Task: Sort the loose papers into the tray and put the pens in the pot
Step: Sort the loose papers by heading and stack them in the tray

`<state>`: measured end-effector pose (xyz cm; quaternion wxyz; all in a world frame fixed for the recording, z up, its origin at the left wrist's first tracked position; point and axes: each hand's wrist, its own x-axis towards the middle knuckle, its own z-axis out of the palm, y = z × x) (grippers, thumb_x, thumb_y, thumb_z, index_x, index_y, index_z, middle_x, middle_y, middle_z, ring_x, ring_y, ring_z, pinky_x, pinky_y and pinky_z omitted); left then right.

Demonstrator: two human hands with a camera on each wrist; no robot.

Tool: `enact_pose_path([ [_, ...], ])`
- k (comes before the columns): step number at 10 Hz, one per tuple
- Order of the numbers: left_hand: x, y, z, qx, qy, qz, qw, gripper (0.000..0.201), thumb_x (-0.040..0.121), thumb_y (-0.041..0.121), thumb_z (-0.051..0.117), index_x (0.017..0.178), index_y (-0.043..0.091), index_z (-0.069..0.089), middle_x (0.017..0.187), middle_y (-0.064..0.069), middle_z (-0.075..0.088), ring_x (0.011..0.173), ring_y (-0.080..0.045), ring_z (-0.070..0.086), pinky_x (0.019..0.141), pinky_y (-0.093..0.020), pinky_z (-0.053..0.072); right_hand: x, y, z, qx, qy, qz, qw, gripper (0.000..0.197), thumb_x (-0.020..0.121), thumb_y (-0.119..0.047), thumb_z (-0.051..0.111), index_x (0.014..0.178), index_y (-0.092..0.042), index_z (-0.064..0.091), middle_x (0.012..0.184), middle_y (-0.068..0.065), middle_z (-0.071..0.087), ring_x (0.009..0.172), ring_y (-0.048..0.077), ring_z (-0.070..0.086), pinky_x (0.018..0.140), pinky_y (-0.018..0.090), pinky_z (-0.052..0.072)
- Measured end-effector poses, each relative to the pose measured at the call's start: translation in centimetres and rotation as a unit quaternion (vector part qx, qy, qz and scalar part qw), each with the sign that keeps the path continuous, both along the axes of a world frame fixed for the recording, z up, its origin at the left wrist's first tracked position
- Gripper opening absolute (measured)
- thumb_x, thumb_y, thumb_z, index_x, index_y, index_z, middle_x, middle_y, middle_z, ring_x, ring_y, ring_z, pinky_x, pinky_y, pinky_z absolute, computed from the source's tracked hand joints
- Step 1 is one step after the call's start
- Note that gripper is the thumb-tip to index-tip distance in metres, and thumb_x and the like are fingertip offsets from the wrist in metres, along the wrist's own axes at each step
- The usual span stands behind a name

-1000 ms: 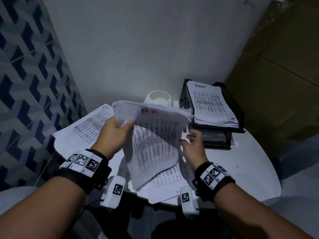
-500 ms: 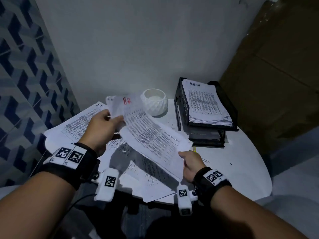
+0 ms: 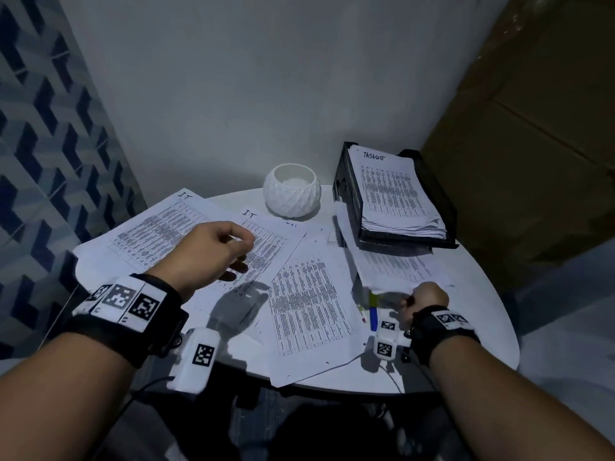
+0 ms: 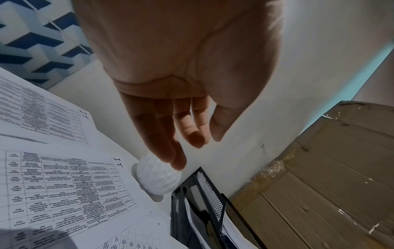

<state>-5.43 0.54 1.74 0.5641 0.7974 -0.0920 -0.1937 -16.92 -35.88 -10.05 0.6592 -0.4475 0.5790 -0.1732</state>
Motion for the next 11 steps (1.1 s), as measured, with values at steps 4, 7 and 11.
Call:
enact_pose_path([
  [4,1.0,-0.3,-0.7,0.058,-0.027,-0.016,0.998,0.007,0.098,0.014,0.067,0.097,0.013,0.074,0.078,-0.008,0.071,0.077,-0.024,0.074,0.064,-0.033,0.055,6.3,-5.0,-1.3,-0.074,0.011,0.071,0.995,0.029,0.102,-0.008,0.036,0.075,-0.013,0.043,0.076,0.008,0.052,0.061,0.02,0.05,0.055,0.025,0.044],
  [7,2.0,-0.8,-1.8,0.096,-0.023,-0.02,0.995,0.008,0.096,0.02,0.069,0.091,0.018,0.075,0.083,-0.01,0.077,0.08,-0.024,0.077,0.065,-0.032,0.056,8.0,-4.2,-1.2,-0.127,0.038,0.057,0.99,0.051,0.107,-0.036,0.042,0.137,0.003,0.055,0.138,0.008,0.059,0.117,0.031,0.06,0.104,0.037,0.049],
  [11,2.8,-0.5,-1.6,0.102,-0.042,-0.028,0.994,0.009,0.096,0.017,0.069,0.09,0.018,0.075,0.079,-0.013,0.077,0.078,-0.026,0.076,0.068,-0.034,0.057,7.6,-0.7,-2.4,-0.175,0.121,0.186,0.959,0.023,0.104,-0.015,0.045,0.092,-0.01,0.065,0.092,0.007,0.067,0.072,0.018,0.064,0.062,0.023,0.051],
])
